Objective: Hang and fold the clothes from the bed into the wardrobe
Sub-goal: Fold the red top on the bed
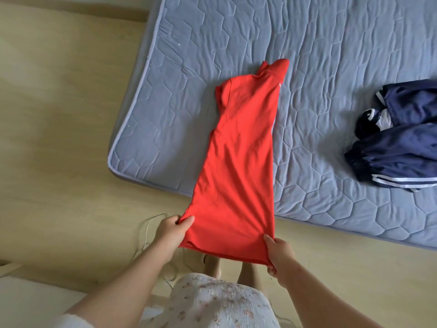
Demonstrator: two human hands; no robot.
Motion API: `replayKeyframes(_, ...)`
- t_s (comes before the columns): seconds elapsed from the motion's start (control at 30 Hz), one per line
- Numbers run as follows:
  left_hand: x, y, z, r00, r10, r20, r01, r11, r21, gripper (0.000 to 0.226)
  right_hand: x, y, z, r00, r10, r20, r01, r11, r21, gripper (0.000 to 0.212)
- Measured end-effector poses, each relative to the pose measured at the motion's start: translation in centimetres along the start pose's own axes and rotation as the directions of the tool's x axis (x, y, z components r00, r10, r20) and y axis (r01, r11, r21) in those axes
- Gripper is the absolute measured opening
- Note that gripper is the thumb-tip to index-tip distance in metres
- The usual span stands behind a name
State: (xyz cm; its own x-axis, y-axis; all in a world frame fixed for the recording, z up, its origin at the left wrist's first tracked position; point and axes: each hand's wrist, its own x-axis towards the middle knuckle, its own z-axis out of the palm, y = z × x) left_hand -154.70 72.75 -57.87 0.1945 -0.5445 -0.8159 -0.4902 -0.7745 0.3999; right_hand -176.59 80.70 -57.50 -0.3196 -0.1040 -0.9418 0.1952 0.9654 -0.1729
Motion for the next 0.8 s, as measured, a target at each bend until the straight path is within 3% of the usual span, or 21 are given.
replayKeyframes(0.1, -1.2, -1.4, -1.6, 0.996, -0.056, 0.072, 0.057, 0.998, -0.011, 0.005, -1.7, 2.1, 0.9, 0.997, 0.078, 0.015, -0.078, 0.997, -0.002, 0.032)
replayKeyframes(0.27, -2.5, -0.5, -3.8, 0.972, -0.056, 0.229, 0.06, 0.998, -0.014, 0.04, -4.1, 1.5, 0.9, 0.976, 0.194, 0.096, -0.21, 0.958, 0.197, 0.027)
replayKeyframes(0.33, -2.6, 1.2, -4.5, 0.959, -0.034, 0.283, 0.045, 0.999, -0.031, 0.044, -4.4, -0.3, 0.1, 0.972, 0.197, 0.131, -0.229, 0.922, 0.312, 0.021)
replayKeyframes(0.43, -1.9, 5.4, -4.6, 0.932, -0.04, 0.359, 0.084, 0.991, -0.107, 0.034, -4.4, -3.8, -1.2, 0.981, 0.143, 0.133, -0.187, 0.884, 0.429, 0.011)
replayKeyframes(0.53, -0.4, 11.3, -3.8, 0.942, -0.062, 0.331, 0.142, 0.965, -0.223, 0.029, -3.5, -8.5, -2.5, 0.988, 0.054, 0.142, -0.125, 0.822, 0.555, 0.006)
replayKeyframes(0.67, 2.4, 19.4, -2.4, 0.95, -0.004, 0.312, 0.187, 0.808, -0.559, 0.027, -2.1, -15.6, -4.0, 0.988, -0.028, 0.152, -0.084, 0.729, 0.68, 0.014)
replayKeyframes(0.8, 5.7, 27.6, -0.5, 0.954, 0.049, 0.295, 0.16, 0.75, -0.641, 0.033, 0.7, -23.7, -5.9, 0.981, -0.093, 0.169, -0.064, 0.672, 0.738, 0.02)
